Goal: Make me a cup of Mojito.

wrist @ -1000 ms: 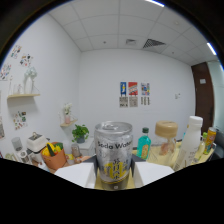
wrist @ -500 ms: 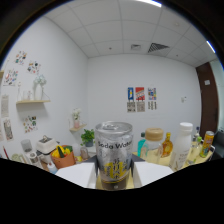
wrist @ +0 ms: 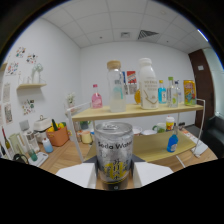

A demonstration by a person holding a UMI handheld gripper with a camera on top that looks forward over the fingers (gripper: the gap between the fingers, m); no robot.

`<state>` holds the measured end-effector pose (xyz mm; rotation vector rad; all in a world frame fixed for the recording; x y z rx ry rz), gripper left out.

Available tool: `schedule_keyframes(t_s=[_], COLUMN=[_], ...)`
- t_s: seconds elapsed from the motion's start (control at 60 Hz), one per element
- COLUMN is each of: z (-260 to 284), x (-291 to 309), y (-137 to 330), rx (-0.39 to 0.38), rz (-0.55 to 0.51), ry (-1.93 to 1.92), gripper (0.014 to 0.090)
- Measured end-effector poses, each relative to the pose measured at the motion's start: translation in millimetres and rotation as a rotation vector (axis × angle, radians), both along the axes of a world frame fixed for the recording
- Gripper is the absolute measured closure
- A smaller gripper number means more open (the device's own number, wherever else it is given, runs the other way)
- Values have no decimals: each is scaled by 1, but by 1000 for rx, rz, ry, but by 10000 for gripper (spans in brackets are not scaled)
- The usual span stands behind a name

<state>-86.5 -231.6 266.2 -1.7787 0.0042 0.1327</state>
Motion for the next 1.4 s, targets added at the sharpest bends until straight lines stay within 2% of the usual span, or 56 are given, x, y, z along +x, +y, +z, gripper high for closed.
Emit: schedule_keyframes(t_s=[0.067, 0.183, 0.417, 0.75, 0.9, 1.117, 1.217, 1.4], z=[-32, -68, -78, -46, -48, -31, -24, -21], x=[8, 20, 18, 36, 54, 69, 75, 78], y=[-2, -4, 3, 19, 25, 27, 32, 34], rx=[-52, -88, -153, -113, -103, -84, -55, -65], rz=[-12, -29, -42, -93, -124, -94, -76, -97], ry=[29, 79, 563, 1346, 1629, 2031, 2132, 2161], gripper=[544, 542, 541, 544, 545, 542, 544, 545])
